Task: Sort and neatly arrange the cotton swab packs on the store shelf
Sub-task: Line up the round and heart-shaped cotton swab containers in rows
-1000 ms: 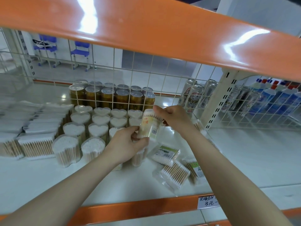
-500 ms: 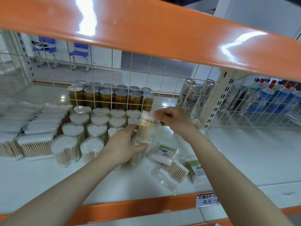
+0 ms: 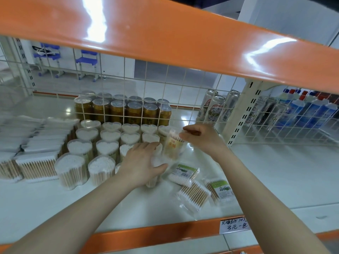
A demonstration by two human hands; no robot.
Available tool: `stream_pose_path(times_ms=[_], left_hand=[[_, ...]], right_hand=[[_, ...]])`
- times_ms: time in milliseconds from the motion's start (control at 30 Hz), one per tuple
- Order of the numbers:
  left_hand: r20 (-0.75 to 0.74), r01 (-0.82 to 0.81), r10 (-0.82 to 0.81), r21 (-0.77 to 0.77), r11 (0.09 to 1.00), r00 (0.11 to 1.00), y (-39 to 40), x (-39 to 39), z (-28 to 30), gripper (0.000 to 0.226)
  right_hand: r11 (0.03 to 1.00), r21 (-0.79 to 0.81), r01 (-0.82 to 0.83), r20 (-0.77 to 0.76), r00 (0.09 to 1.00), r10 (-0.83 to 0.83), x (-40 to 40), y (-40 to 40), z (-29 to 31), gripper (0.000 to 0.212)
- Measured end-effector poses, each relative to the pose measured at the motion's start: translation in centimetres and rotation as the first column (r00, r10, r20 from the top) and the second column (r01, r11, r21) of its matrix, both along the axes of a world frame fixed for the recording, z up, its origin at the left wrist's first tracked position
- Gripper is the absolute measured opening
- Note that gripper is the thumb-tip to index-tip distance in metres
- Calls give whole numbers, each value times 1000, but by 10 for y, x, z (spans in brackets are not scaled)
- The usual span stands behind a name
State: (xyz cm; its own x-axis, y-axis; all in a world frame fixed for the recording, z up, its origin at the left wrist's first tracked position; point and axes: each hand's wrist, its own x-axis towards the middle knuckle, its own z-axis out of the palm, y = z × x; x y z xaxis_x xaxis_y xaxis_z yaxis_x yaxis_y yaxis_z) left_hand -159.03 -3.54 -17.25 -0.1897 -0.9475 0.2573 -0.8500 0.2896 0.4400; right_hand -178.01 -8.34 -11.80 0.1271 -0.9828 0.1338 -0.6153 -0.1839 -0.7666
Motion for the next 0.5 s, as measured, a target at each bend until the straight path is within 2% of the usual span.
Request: stream_pose_path(times_ms=[133, 233, 433, 500], left_hand=[[85, 15, -12, -32, 999, 996, -1, 8, 1, 81], [71, 31, -26, -71, 997, 997, -2, 12, -2, 91], [145, -39, 48, -64, 997, 988, -8, 17, -10, 54], [155, -41, 54, -85, 995, 986, -9, 15, -10, 56]], right_hand=[[997, -22, 74, -98, 992, -76, -3, -8, -16, 50], [990, -107, 88, -186, 977, -107, 2, -13, -30, 46], [987, -147, 61, -220, 971, -93, 11, -28, -52, 50], [992, -113, 59, -224, 971, -83, 12, -34, -59, 53]])
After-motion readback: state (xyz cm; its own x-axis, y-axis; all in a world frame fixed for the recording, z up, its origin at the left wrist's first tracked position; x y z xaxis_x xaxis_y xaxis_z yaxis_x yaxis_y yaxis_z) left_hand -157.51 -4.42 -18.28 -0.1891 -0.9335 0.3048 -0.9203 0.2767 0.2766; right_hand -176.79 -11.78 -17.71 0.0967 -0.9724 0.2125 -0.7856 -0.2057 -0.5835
